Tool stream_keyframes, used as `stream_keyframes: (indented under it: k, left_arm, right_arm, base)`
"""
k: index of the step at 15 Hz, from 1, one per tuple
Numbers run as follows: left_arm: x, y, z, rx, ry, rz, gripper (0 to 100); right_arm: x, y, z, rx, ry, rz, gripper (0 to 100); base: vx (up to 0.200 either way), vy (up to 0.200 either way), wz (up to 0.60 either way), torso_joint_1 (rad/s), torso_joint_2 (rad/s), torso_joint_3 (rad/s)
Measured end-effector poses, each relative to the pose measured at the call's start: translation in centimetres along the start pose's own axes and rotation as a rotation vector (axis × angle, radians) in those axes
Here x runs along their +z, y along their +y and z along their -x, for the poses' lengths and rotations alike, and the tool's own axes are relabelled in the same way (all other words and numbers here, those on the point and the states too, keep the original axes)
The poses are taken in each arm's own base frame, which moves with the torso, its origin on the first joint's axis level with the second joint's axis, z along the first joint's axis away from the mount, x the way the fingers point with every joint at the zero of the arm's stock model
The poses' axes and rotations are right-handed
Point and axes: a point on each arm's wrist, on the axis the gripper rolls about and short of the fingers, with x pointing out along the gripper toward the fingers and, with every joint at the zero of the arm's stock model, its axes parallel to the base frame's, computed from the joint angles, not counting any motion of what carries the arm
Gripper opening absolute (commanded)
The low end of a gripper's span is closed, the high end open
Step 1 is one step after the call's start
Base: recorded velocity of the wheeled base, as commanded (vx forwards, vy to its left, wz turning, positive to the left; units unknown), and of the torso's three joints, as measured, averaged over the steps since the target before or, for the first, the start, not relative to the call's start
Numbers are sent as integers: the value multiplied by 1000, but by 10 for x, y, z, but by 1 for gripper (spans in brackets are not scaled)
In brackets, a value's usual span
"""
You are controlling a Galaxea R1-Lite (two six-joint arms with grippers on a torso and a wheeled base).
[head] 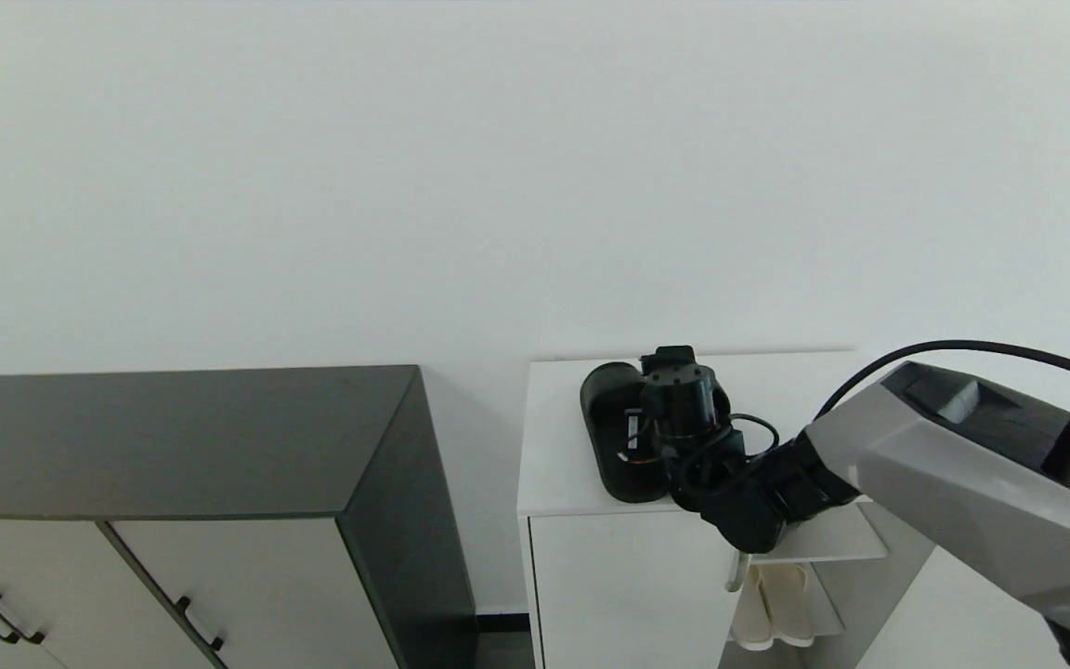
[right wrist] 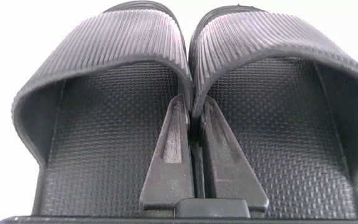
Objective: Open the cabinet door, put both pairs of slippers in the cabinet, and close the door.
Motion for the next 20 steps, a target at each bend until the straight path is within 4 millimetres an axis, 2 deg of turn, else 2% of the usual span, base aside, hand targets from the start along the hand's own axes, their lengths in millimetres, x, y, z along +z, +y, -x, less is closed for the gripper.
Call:
stream_keyframes:
  k: [4,7,9,12,16,20]
  left_arm:
    - [0,0,0,0,0,0,0]
    - [0,0,0,0,-1,-1,0]
    - [0,0,0,0,0,-1,0]
    - [0,0,0,0,0,-1,0]
    - [0,0,0,0,0,-2,0]
    - [0,0,0,0,0,-2,0]
  right_arm:
    - [17,-2,55,152,36,18,0]
    - [12,-10,105,265,92,49,0]
    - [12,-14,125,299,93,55,0]
    - [13,-19,135,304,96,59,0]
    - [11,-20,137,306,103,65,0]
    - [8,-21,136,303,109,70,0]
  base:
    - [0,0,0,0,0,0]
    - [0,0,0,0,0,0]
    - [0,0,0,0,0,0]
    - [0,0,0,0,0,0]
    - [0,0,0,0,0,0]
    - [-200,0,0,1,2,2]
